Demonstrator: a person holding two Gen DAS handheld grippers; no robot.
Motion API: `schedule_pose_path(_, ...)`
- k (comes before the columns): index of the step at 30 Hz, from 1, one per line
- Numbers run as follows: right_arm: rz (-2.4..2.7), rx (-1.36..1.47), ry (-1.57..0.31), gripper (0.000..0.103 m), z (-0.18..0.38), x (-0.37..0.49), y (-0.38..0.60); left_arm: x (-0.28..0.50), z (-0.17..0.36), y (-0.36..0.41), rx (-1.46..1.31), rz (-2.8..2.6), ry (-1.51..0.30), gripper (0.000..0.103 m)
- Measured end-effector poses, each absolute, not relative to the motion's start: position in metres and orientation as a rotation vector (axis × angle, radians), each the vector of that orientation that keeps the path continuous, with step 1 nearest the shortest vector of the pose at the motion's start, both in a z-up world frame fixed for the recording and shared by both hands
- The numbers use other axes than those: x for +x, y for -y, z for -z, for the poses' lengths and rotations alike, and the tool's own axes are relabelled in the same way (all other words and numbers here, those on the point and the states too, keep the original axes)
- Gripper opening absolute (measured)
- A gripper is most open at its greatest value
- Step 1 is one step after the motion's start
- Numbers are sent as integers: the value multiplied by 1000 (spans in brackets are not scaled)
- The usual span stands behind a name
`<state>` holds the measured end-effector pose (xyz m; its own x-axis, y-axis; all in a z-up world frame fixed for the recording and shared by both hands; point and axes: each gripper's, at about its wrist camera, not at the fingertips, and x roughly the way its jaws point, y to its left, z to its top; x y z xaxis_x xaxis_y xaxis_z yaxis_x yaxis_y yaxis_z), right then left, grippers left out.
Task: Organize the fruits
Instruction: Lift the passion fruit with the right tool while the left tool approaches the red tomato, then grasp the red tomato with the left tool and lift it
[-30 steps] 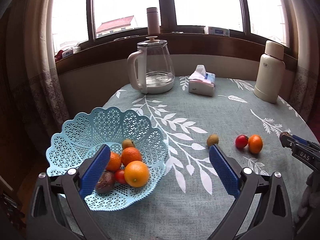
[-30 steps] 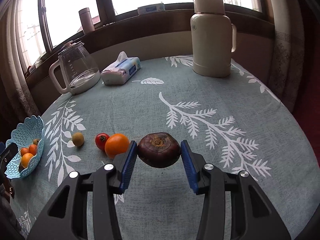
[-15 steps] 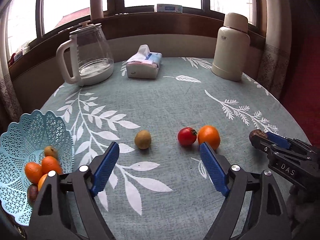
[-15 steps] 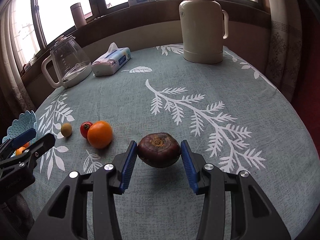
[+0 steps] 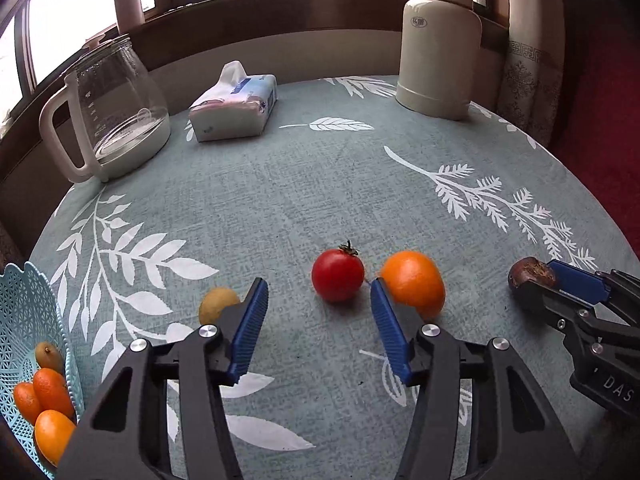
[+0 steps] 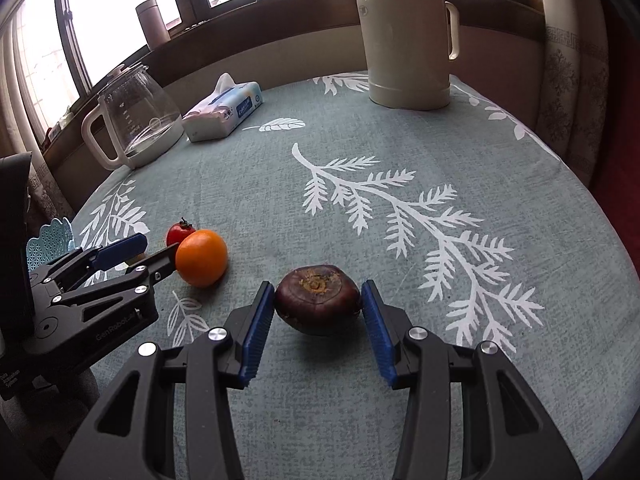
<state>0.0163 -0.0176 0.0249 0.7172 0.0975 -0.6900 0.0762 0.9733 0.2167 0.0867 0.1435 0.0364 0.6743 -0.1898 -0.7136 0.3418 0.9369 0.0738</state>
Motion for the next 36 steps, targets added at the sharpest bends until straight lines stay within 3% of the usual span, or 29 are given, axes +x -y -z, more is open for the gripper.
schedule_pose_path(4, -12, 236, -774, 46, -25, 16, 18, 95, -38, -139, 203, 331, -777, 54)
schedule_pose_path(7, -12, 236, -774, 46, -25, 17, 18, 101, -38, -141, 176, 352, -786, 36)
schedule_pose_path(11, -12, 235, -774, 46, -25, 17, 18, 107, -36, -146, 109, 388, -807, 30)
schedule_pose_path(27, -10, 244, -788, 46, -22, 20, 18, 103, -31, -154, 40, 395, -821, 30)
schedule_pose_path(36, -16, 240, -820, 47, -17, 25, 17, 79, -42, -163, 17, 340, -733, 30)
